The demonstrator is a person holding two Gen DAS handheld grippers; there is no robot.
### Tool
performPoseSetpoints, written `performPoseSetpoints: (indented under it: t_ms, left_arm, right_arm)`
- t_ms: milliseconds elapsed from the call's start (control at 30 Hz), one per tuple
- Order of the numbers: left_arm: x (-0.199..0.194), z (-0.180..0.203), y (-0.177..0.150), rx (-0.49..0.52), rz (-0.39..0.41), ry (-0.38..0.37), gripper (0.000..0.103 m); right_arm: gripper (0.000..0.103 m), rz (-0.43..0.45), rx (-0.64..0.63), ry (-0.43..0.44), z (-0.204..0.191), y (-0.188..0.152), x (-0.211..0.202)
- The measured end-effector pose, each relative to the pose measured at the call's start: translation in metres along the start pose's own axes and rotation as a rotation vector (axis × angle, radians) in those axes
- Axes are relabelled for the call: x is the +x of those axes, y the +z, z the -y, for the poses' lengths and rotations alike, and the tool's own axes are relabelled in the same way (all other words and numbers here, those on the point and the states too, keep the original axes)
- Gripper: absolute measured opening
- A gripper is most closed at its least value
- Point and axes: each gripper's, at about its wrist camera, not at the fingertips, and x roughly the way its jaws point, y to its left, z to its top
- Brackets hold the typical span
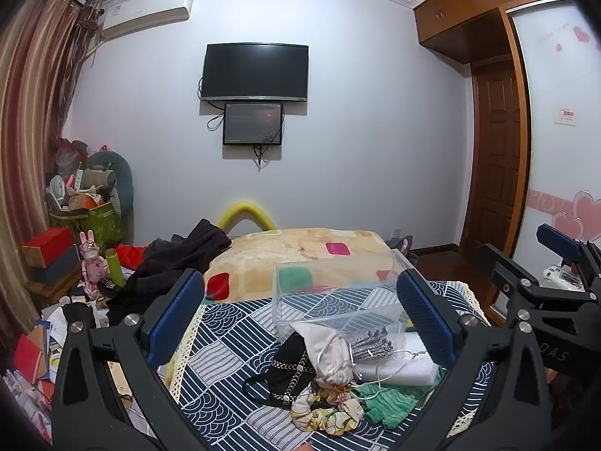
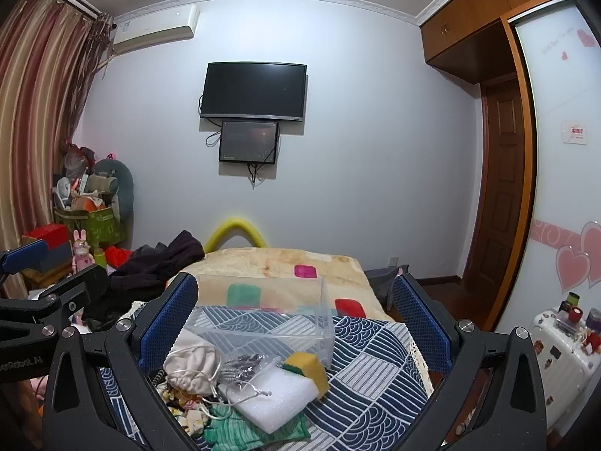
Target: Organize soft objects
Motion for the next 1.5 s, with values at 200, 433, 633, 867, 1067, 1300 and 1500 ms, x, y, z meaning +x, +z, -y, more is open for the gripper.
performPoseSetpoints:
  t_ms: [200, 433, 633, 867, 1067, 1300, 1500]
  left_arm:
    - [0.0008, -0.0016, -0.0007, -0.001, 0.002, 0.007, 0.103]
    - [0.0010, -0.0030, 0.0002, -0.006, 0.004, 0.017, 0.103]
    - [0.0007, -0.0033, -0.0004, -0.004, 0.013, 0.026, 0.103]
    - [-0.0013, -0.0039, -0.0010, -0.008, 0.020, 0.029, 0.103]
    - [-0.0019, -0.0044, -0.0001, -0.010, 0.023, 0.030, 0.103]
    - [-0.0031, -0.0044, -0.0006, -0.010, 0.022, 0.028, 0.103]
    - [-0.0034, -0.0046, 0.0001, -0.011, 0.022, 0.027, 0.103]
  right_arm:
    - [0.103, 0.002, 0.002, 0.000, -0.0003, -0.0005, -0.0010]
    - [0.103, 0.008, 0.000, 0.002, -0.0009, 0.0002, -0.0016]
    - [0.103, 0.024, -0.005, 0.003, -0.0020, 0.0010, -0.0042]
    - [0.103, 0.037, -0.005, 0.004, -0.0024, -0.0010, -0.0052]
    - [0.103, 0.042, 0.001, 0.005, -0.0026, -0.0023, -0.0058]
    - [0.103, 0.043, 0.001, 0.006, -0.0032, -0.0028, -0.0061]
    - [0.103, 0.049, 0.000, 0.008, -0.0044, -0.0029, -0.0079]
